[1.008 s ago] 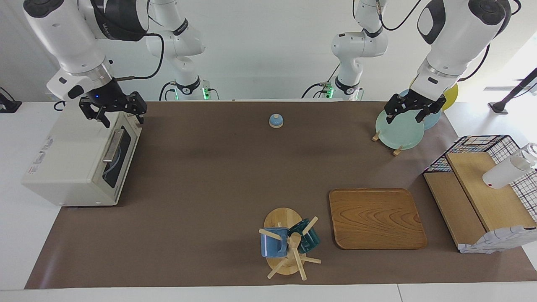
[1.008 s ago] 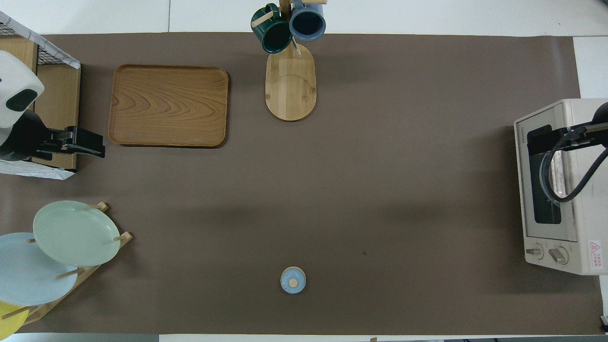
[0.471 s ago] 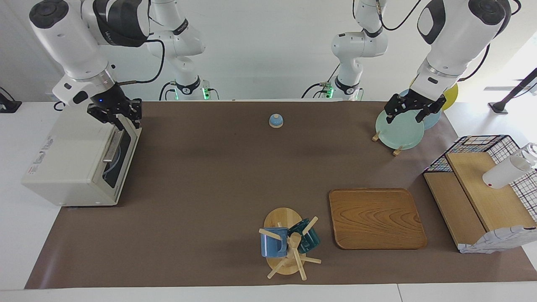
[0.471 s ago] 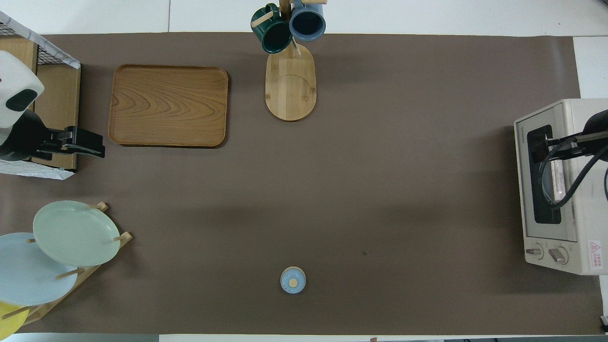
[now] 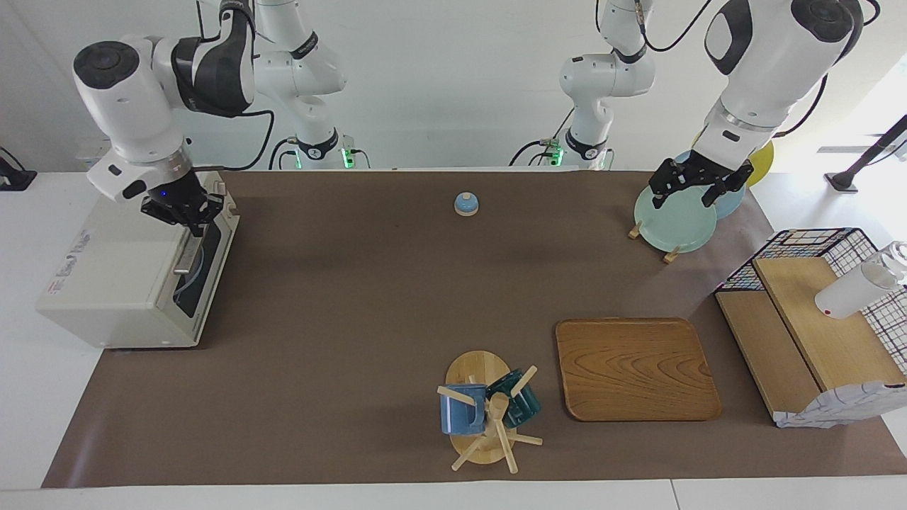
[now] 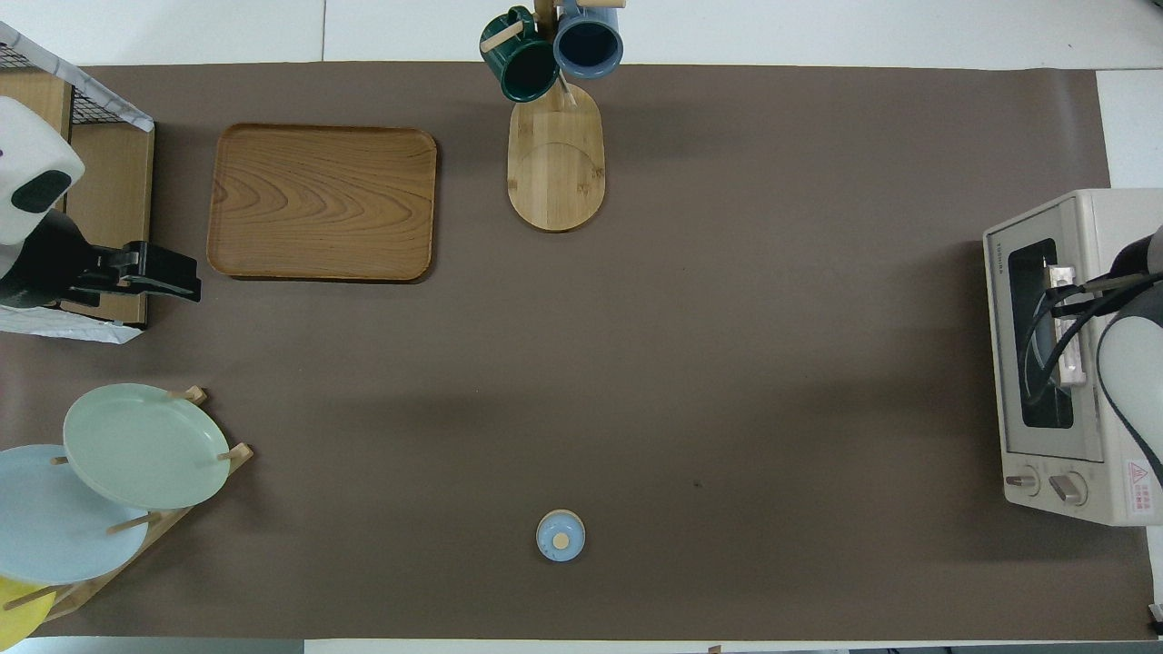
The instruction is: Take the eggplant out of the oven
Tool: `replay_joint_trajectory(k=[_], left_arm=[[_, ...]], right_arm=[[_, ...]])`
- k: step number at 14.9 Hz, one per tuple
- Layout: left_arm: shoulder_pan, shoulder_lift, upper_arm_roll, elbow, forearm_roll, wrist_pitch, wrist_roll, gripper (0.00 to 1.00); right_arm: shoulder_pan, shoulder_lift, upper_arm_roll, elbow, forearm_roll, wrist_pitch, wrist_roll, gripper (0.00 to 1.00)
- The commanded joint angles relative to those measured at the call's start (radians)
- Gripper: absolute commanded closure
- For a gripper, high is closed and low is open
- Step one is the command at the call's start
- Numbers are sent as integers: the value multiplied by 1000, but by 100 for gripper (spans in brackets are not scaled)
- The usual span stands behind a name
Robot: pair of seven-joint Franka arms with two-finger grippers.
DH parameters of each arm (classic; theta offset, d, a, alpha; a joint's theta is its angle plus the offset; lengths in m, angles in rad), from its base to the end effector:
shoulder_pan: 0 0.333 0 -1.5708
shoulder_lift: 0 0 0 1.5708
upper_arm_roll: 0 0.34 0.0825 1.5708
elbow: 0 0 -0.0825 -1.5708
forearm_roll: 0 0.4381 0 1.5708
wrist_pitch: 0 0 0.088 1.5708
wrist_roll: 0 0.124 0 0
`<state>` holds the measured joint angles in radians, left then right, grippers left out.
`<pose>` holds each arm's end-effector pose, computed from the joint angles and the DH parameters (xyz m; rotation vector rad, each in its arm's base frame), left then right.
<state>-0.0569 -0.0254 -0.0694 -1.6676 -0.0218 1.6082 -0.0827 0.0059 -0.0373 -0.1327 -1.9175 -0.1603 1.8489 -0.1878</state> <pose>0.5953 -0.0787 0.5991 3.1240 -0.0662 -0.0562 0.5899 -0.0912 0.4952 2.9944 0.1614 -0.0816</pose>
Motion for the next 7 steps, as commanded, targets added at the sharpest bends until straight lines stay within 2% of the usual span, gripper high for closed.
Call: replay_joint_trajectory(k=[1, 7], left_arm=[[8, -10, -4, 0, 11, -13, 1, 0], [8, -10, -4, 0, 11, -11, 3, 0]], right_arm=[[-27, -15, 8, -58, -15, 52, 1, 100], [-44, -7, 5, -116, -15, 98, -15, 100]])
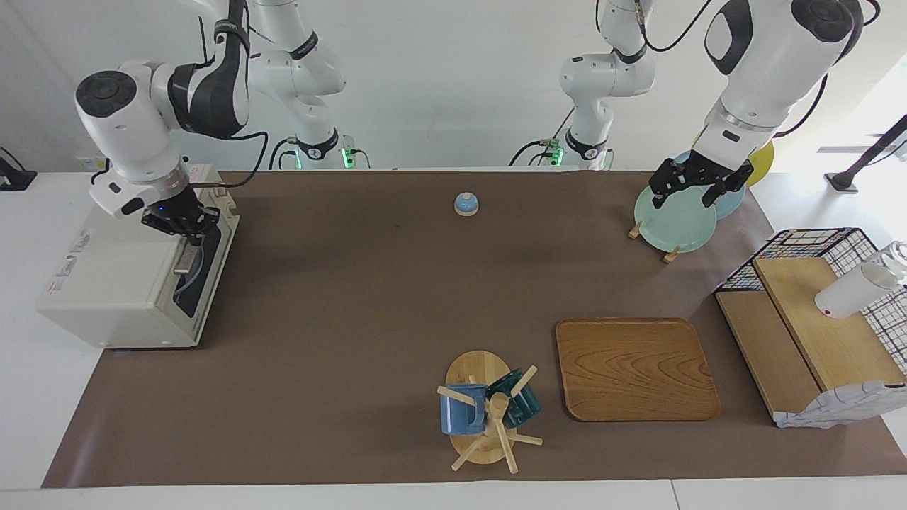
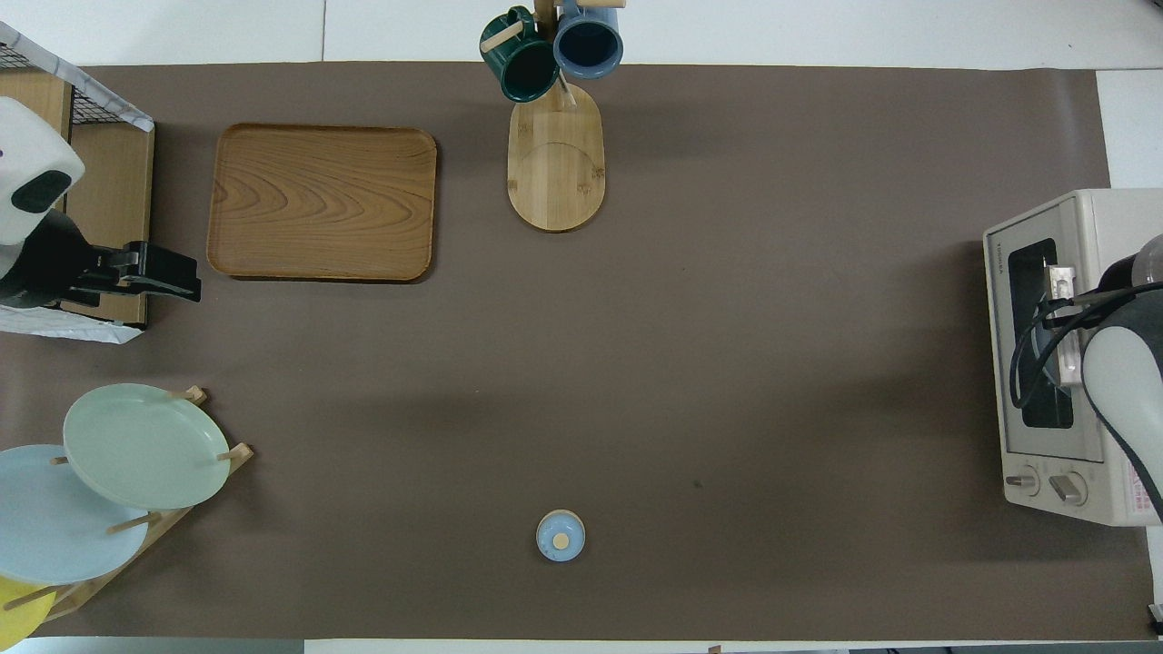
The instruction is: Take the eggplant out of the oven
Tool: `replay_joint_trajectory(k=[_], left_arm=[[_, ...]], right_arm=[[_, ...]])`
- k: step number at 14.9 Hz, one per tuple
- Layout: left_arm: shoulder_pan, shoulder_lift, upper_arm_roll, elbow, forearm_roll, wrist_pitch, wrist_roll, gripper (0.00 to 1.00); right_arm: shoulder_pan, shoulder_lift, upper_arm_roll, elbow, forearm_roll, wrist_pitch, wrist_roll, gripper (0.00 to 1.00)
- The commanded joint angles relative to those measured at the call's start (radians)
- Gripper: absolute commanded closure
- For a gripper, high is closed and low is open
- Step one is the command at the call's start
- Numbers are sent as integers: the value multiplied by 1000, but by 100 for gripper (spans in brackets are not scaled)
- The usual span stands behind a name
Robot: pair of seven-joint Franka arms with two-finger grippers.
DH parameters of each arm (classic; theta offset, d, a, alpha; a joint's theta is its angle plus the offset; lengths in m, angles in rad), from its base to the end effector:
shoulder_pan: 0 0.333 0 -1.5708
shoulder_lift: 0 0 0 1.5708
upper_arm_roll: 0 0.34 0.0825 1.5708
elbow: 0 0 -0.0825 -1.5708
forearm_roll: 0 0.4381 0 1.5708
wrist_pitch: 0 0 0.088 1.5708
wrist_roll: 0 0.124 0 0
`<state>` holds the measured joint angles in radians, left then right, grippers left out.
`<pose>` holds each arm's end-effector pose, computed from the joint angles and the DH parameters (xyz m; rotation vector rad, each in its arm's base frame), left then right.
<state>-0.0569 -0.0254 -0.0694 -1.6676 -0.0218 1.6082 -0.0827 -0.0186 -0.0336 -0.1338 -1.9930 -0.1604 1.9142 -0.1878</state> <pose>0.5953 -0.0787 0.5991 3.1240 -0.0662 -0.0562 0.5815 -0.1039 0.4589 3.0010 0.1398 -0.1041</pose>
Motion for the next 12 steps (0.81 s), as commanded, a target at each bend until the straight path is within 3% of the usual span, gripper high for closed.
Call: replay_joint_trajectory(k=[1, 12], left_arm=[[8, -10, -4, 0, 13, -11, 3, 0], [9, -10, -4, 0, 13, -5, 1, 0]], right_arm=[[-20, -5, 6, -44, -14, 34, -22, 100], [66, 61, 11, -102, -1, 186, 102, 100]])
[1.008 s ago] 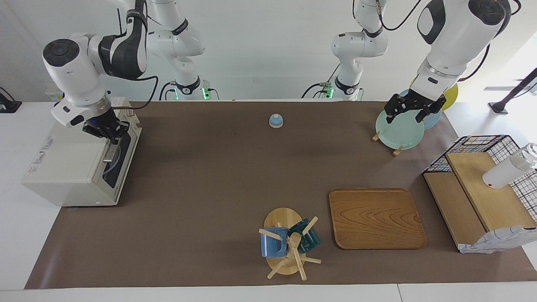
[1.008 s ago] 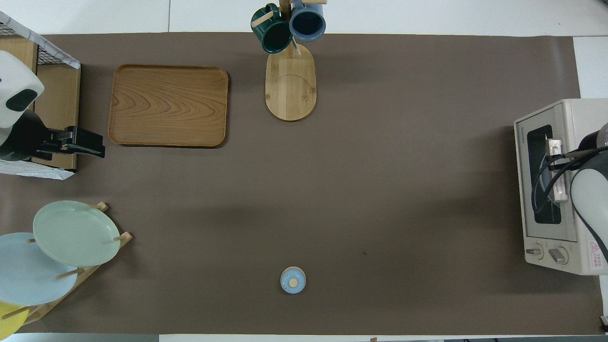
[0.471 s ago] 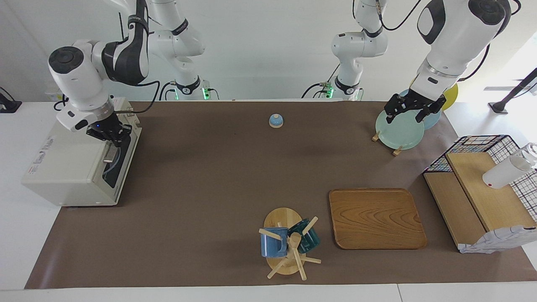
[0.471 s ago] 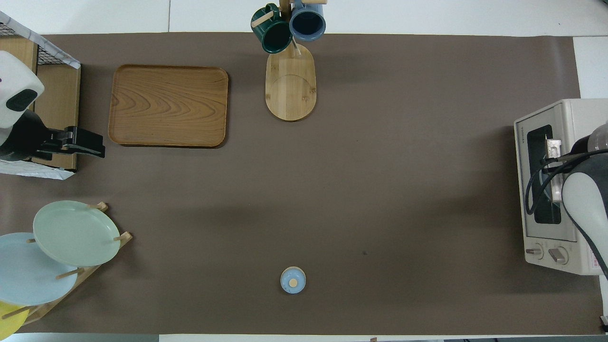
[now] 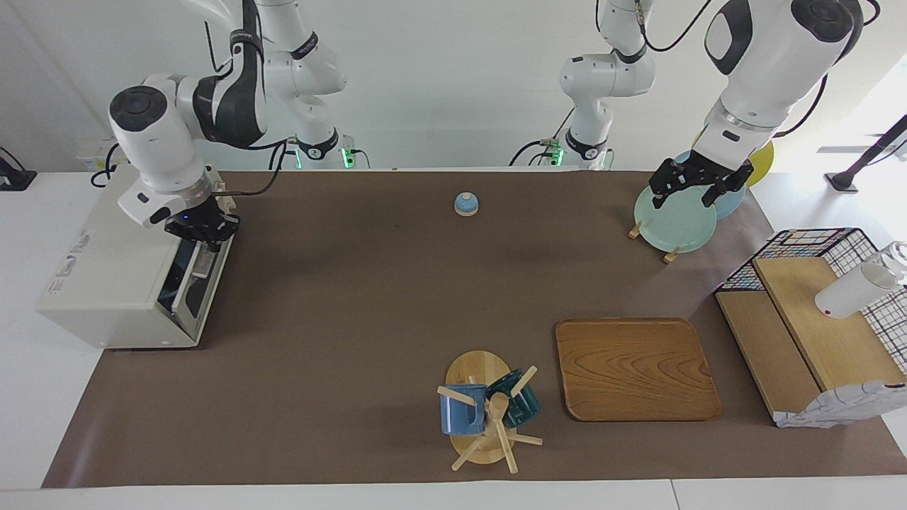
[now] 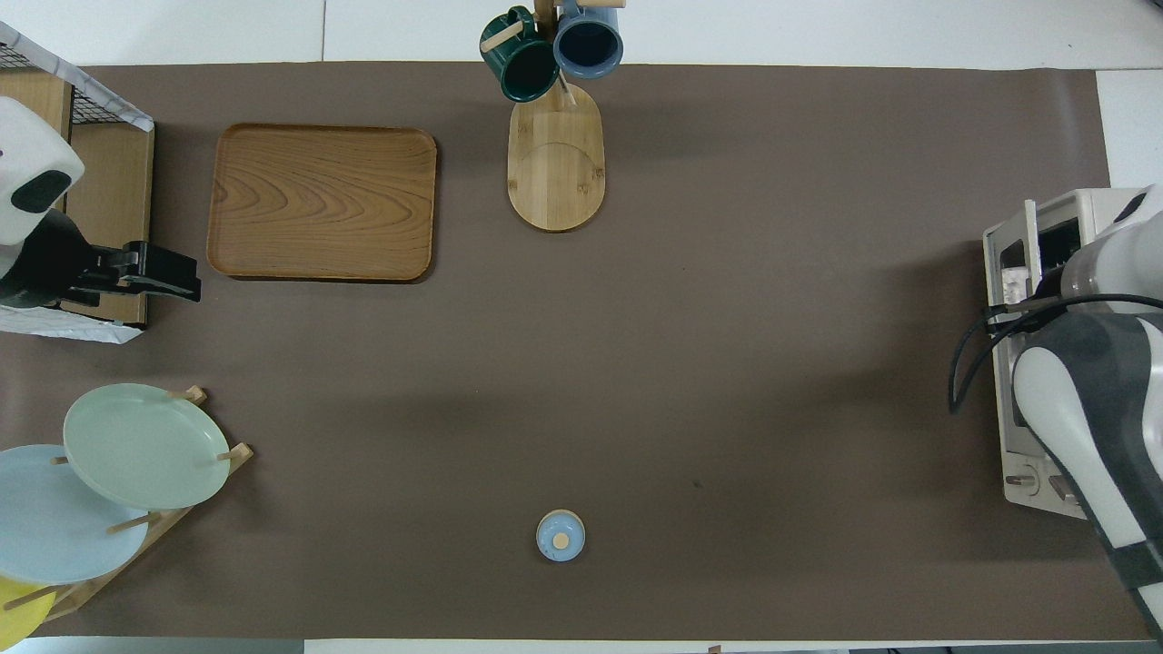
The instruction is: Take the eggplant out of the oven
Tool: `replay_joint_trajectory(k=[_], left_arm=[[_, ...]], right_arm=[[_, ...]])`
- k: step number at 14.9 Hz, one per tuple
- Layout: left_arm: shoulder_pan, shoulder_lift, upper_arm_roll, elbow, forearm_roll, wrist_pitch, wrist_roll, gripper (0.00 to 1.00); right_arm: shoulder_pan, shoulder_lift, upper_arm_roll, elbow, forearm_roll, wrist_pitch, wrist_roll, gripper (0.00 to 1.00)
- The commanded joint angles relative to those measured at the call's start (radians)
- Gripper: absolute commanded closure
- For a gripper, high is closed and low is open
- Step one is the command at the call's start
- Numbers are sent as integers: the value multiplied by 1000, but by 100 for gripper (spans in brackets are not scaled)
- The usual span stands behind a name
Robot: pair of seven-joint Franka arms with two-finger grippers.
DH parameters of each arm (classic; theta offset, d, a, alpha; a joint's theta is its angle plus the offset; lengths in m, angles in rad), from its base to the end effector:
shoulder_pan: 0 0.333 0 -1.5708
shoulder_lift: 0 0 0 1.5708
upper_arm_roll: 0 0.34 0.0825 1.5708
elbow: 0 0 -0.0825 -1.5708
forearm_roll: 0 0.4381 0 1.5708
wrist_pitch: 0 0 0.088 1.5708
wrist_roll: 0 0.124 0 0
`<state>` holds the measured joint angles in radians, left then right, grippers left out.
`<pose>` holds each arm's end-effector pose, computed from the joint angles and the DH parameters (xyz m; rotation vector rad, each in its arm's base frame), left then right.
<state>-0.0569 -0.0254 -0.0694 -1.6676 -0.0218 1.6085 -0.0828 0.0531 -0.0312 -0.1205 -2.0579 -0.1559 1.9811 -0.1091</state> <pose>0.5953 -0.0787 0.5991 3.1240 -0.0660 -0.0557 0.5821 -0.0518 0.4294 3.0028 0.1614 -0.0867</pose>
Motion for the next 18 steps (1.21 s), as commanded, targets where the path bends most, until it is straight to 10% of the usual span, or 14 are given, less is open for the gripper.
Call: replay_joint_trajectory(k=[1, 18], left_arm=[[9, -10, -4, 0, 13, -6, 0, 0], [20, -7, -1, -1, 23, 50, 2, 0]], right_arm=[[7, 71, -2, -44, -4, 139, 25, 100], [73, 195, 1, -120, 121, 357, 112, 100]])
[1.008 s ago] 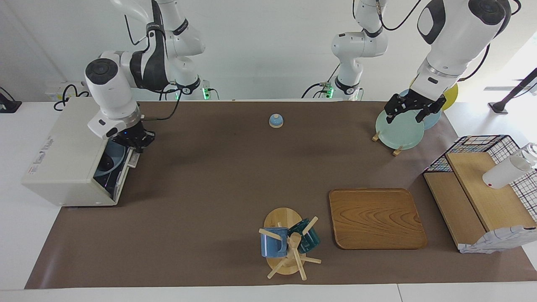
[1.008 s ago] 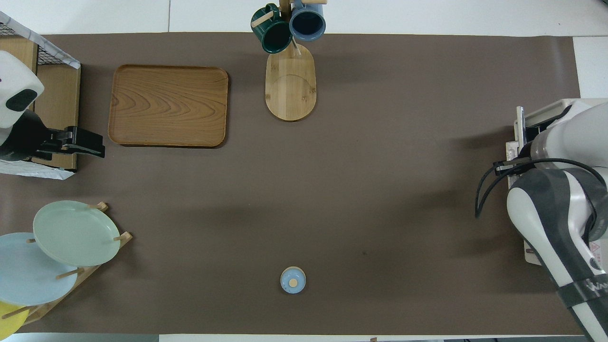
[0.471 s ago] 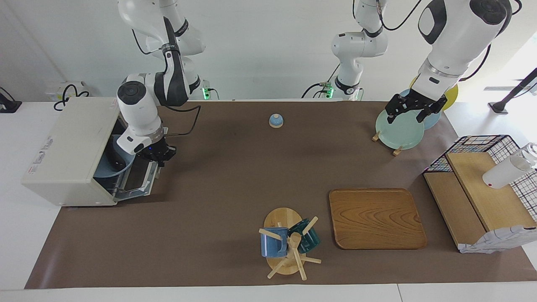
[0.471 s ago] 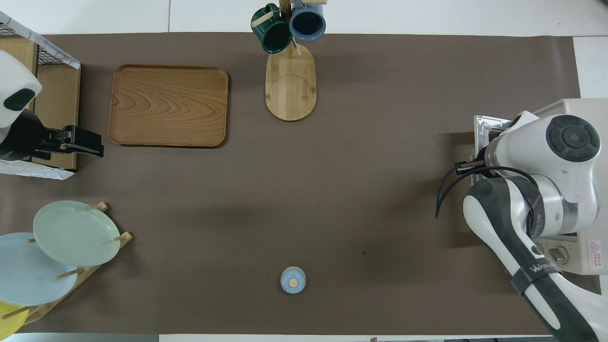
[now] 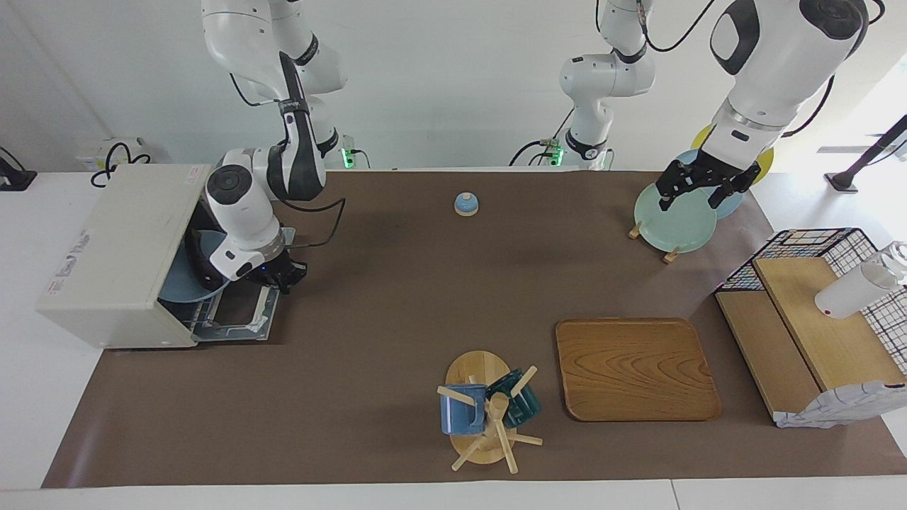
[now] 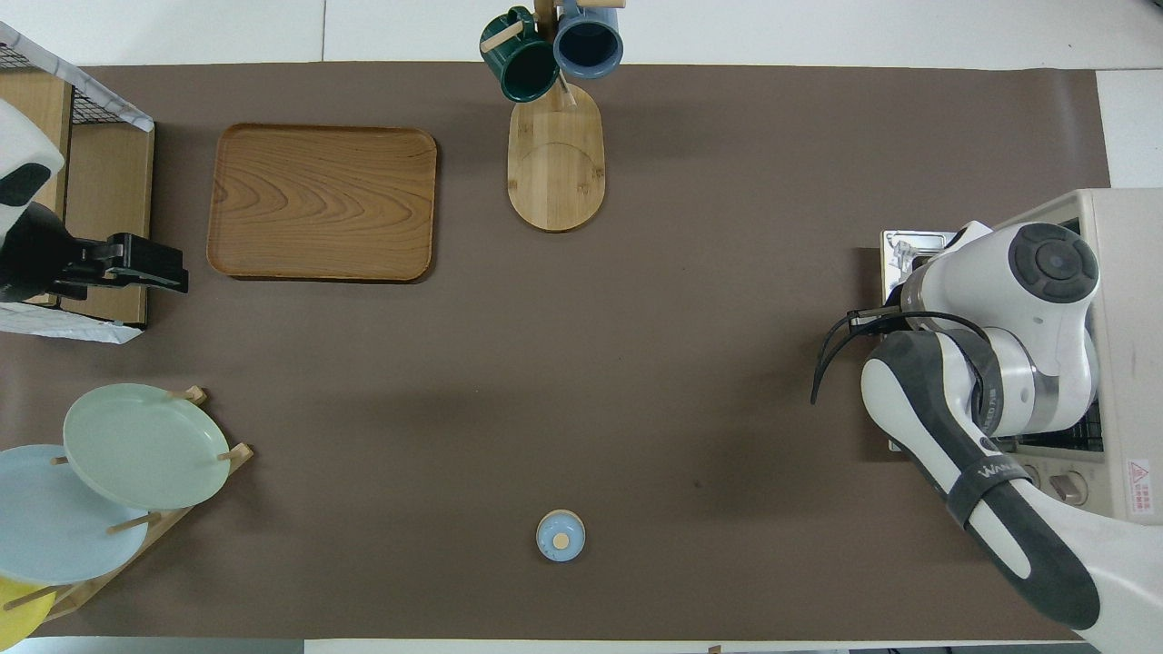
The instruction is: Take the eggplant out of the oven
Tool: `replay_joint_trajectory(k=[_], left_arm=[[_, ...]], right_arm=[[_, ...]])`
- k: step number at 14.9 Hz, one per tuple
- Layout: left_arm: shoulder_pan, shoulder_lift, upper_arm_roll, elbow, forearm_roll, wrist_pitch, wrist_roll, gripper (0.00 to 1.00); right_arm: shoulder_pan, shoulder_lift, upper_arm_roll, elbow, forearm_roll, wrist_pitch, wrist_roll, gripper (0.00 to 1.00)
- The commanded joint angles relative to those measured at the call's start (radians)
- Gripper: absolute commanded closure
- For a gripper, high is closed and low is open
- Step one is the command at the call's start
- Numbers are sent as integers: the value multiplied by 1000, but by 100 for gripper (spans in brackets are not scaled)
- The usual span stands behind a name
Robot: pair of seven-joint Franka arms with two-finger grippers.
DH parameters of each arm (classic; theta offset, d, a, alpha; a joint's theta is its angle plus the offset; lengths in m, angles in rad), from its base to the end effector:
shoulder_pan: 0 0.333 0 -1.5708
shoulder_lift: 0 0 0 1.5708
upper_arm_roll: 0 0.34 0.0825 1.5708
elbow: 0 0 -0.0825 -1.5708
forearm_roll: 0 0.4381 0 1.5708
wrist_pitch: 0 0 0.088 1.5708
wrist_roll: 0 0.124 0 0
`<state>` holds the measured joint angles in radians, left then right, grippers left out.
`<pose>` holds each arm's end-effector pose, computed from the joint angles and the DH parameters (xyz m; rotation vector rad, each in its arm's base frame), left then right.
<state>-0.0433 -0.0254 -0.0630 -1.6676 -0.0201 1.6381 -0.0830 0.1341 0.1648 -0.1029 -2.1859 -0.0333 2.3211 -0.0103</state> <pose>0.6005 -0.0669 0.6016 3.1234 -0.0342 -0.0092 0.5908 0.0173 0.2794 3.0984 0.1018 -0.0442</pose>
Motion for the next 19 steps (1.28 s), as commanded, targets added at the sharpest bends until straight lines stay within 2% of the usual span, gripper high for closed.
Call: replay_joint_trajectory(k=[1, 4, 5, 7, 9, 11, 14, 19], left_arm=[[5, -7, -9, -1, 19, 20, 0, 0], [6, -7, -9, -3, 14, 22, 3, 0], [6, -7, -9, -3, 14, 20, 3, 0], [6, -7, -9, -4, 12, 20, 3, 0], [5, -7, -9, -3, 12, 23, 3, 0], [6, -8, -9, -6, 12, 23, 9, 0], [6, -10, -11, -12, 11, 23, 5, 0], [10, -10, -8, -17, -20, 23, 2, 0]], right_arm=[[2, -1, -17, 8, 0, 14, 21, 100], [16, 2, -11, 38, 33, -5, 21, 100], [24, -8, -11, 55, 55, -35, 21, 91], [24, -25, -8, 125, 55, -141, 18, 78], [21, -30, -12, 191, 44, -270, 23, 71], [6, -73, -17, 186, 27, -353, 29, 54], [-51, -83, -17, 175, -37, -378, 16, 55], [-83, -119, -17, 66, -42, -307, -49, 55]])
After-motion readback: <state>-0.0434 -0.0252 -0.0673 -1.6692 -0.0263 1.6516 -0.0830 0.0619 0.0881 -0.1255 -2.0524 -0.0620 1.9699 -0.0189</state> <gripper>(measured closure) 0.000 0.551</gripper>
